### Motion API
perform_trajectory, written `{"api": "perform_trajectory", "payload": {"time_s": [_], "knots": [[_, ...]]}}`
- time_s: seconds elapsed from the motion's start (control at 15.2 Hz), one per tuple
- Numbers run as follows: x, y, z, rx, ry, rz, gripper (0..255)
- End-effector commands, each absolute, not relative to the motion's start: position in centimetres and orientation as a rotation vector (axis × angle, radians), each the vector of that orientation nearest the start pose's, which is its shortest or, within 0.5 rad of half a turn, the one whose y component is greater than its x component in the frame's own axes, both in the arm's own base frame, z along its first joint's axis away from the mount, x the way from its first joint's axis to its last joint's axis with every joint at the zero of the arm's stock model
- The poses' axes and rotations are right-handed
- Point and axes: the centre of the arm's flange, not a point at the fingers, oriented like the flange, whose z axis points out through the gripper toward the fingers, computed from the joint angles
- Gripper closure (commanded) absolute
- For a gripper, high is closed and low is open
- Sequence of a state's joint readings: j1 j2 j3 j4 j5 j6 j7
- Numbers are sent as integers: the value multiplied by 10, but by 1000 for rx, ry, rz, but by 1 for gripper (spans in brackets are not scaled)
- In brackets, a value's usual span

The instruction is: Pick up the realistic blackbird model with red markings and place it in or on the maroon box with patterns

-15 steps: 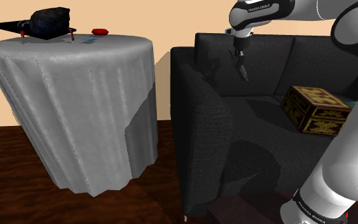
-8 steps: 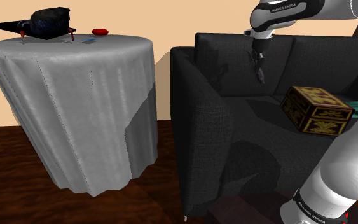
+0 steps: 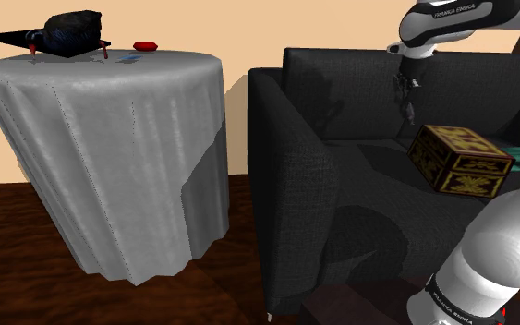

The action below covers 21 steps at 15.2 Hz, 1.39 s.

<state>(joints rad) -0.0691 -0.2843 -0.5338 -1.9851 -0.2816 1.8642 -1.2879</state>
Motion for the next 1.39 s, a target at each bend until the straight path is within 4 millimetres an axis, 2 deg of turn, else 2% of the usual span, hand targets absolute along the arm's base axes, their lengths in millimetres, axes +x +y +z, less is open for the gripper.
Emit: {"api": "perform_trajectory", "payload": {"time_s": [0.0, 0.99, 1.32], "knots": [[358, -337, 579, -3086, -1233, 49, 255], [187, -446, 579, -3086, -1233, 49, 255], [187, -446, 553, -3086, -1233, 49, 255]]}}
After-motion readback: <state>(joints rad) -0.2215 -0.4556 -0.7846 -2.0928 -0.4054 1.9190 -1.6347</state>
